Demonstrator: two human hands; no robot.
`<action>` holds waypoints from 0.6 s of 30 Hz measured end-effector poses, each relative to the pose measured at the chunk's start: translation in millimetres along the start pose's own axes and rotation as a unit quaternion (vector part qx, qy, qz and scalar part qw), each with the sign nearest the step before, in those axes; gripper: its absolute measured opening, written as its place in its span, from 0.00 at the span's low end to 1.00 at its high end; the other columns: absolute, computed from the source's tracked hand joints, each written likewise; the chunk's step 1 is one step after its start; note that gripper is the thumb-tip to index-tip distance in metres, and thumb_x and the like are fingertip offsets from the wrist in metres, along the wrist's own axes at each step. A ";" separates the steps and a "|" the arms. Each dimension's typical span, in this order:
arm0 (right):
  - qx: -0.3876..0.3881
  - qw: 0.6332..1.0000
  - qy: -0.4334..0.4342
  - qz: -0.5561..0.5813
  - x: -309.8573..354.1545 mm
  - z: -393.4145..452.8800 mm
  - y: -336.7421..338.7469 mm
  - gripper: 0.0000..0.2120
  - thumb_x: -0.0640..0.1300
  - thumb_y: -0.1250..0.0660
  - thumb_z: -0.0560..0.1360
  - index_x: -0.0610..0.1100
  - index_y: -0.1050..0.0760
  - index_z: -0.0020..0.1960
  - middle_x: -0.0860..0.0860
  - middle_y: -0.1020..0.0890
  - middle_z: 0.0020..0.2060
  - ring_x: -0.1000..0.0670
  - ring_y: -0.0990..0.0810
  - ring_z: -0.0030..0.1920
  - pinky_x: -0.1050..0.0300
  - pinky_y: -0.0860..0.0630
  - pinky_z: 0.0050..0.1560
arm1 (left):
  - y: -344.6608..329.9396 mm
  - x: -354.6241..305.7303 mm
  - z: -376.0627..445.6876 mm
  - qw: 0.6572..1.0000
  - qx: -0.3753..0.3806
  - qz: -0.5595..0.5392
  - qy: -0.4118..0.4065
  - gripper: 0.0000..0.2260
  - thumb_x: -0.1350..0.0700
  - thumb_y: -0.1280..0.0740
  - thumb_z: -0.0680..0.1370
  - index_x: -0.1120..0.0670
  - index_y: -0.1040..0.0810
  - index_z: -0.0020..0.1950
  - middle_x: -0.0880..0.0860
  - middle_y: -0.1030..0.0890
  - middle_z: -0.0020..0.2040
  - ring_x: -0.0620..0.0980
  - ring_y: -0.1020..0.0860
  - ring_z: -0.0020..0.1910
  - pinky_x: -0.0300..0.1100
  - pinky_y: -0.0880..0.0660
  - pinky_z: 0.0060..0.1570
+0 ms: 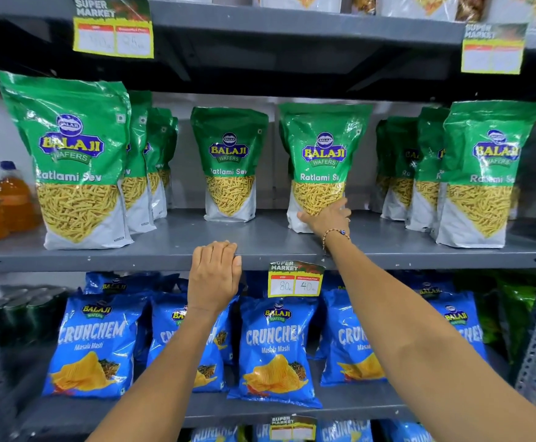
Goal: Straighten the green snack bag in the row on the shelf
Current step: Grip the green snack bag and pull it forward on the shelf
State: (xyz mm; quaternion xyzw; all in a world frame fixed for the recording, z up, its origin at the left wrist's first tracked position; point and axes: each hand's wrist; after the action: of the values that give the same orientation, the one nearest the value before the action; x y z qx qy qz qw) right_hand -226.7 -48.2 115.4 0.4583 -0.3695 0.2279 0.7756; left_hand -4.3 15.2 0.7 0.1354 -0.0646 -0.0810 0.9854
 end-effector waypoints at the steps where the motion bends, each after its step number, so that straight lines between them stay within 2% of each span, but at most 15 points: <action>1: 0.002 1.000 0.002 -0.002 -1.2 -1.8 1.8 0.56 0.60 0.26 0.67 0.38 0.58 0.77 0.36 0.41 0.72 0.36 0.35 0.71 0.42 0.32 0.68 | 0.7 -0.2 0.1 1.000 0.001 -0.001 0.000 0.15 0.54 0.46 0.82 0.61 0.23 0.54 0.58 0.20 0.49 0.58 0.24 0.47 0.51 0.33 0.50; 4: 0.010 1.000 0.012 -0.009 -4.6 -6.2 8.5 0.54 0.61 0.27 0.67 0.39 0.56 0.77 0.37 0.40 0.72 0.36 0.33 0.70 0.42 0.32 0.67 | 2.7 -0.9 0.6 1.000 0.006 -0.005 0.003 0.14 0.54 0.45 0.81 0.61 0.23 0.54 0.58 0.20 0.50 0.58 0.24 0.47 0.50 0.33 0.51; 10: 0.007 0.999 0.035 -0.034 -12.4 -19.7 18.9 0.55 0.63 0.30 0.68 0.38 0.57 0.78 0.37 0.39 0.72 0.36 0.32 0.69 0.43 0.29 0.63 | 6.2 -3.5 -0.5 0.999 0.037 -0.009 0.020 0.14 0.54 0.45 0.82 0.61 0.23 0.55 0.57 0.20 0.50 0.57 0.24 0.48 0.51 0.32 0.52; 18: -0.034 0.997 0.059 -0.036 -18.6 -39.7 26.4 0.52 0.66 0.30 0.66 0.37 0.49 0.75 0.36 0.32 0.67 0.35 0.28 0.64 0.42 0.26 0.57 | 7.4 -3.6 -0.8 0.999 0.046 -0.014 0.023 0.15 0.54 0.45 0.82 0.61 0.23 0.55 0.57 0.20 0.51 0.58 0.24 0.49 0.51 0.32 0.53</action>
State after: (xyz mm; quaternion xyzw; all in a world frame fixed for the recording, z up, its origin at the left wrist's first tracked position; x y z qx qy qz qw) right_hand -242.1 -1.0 103.0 0.4300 -0.3144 0.2139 0.8188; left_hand -6.7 23.0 1.6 0.1832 -0.0439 -0.0882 0.9781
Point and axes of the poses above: each hand's wrist, its own z-axis towards the middle knuckle, its own y-axis out of the back of the hand, x = y × z
